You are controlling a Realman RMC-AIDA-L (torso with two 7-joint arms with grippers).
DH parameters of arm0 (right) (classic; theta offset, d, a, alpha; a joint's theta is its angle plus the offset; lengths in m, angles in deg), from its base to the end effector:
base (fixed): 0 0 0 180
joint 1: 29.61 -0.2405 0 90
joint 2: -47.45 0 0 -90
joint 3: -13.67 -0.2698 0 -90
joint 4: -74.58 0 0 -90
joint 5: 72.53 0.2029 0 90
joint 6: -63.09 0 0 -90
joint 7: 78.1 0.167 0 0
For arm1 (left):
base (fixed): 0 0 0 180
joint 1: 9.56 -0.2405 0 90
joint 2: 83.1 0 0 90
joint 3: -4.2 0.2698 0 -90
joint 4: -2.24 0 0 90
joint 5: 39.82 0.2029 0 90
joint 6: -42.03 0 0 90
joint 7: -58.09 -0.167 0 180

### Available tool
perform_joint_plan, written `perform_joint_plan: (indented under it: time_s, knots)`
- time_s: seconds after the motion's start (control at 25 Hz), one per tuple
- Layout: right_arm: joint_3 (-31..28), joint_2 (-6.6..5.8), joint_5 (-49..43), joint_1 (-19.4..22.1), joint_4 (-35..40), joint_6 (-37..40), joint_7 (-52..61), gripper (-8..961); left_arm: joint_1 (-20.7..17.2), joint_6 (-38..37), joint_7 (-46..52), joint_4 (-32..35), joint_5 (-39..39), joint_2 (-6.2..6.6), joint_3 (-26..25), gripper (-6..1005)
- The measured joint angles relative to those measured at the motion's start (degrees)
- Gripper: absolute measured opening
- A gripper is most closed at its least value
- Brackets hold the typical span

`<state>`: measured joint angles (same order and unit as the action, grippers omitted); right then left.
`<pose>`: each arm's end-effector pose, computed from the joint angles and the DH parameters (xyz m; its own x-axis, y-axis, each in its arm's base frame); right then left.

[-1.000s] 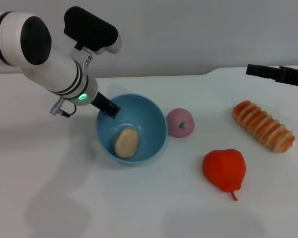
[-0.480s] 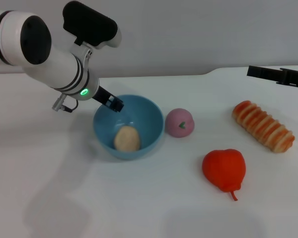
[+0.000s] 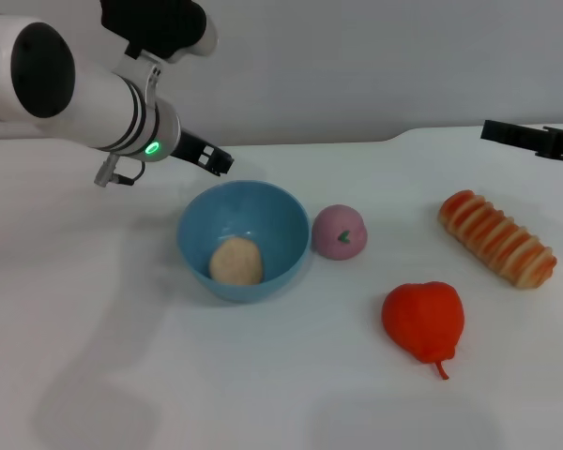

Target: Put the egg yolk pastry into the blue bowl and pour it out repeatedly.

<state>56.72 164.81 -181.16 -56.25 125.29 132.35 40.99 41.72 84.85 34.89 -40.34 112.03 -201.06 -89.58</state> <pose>0.2856 0.3950 0.0439 0.3899 -0.5951 -0.7028 -0.9035 -0.3946 -0.1672 -0.1892 0.4753 -0.0688 0.8047 0.5902 0.0641 0.4640 -0.5579 -0.6881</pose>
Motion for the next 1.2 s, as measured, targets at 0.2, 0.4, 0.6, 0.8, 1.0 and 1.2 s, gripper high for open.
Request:
perform_joint_plan:
  time_s: [0.2,0.4,0.6,0.8,1.0,1.2]
  knots:
    - [-1.6,0.74,0.3,0.1,-0.1,-3.7,-5.0,521,-3.4,-9.6,0.0,-2.6,-0.2,-0.27,0.2,385]
    - [-1.8,1.02,6.0,0.2,-4.1,-8.0,-18.6,521,-7.0,-19.0,3.6,-4.2,-0.8,-0.59,0.6,388]
    - [-1.6,1.18,19.4,0.0,-12.8,-11.9,-41.3,521,-11.8,-35.3,8.0,-3.6,-1.3,-0.53,8.2,389]
    - [-1.8,1.33,35.6,-0.1,-20.4,-13.4,-61.9,521,-17.7,-53.5,12.1,-4.1,-4.1,-0.41,16.7,390]
    - [-1.6,1.55,55.8,0.0,-30.2,-12.7,-85.9,521,-18.1,-60.0,16.9,1.3,-4.7,-0.45,21.4,389]
    - [-1.3,1.55,67.9,-0.5,-36.0,-10.5,-99.5,521,-18.9,-64.2,21.7,3.4,-4.7,-0.52,24.2,389]
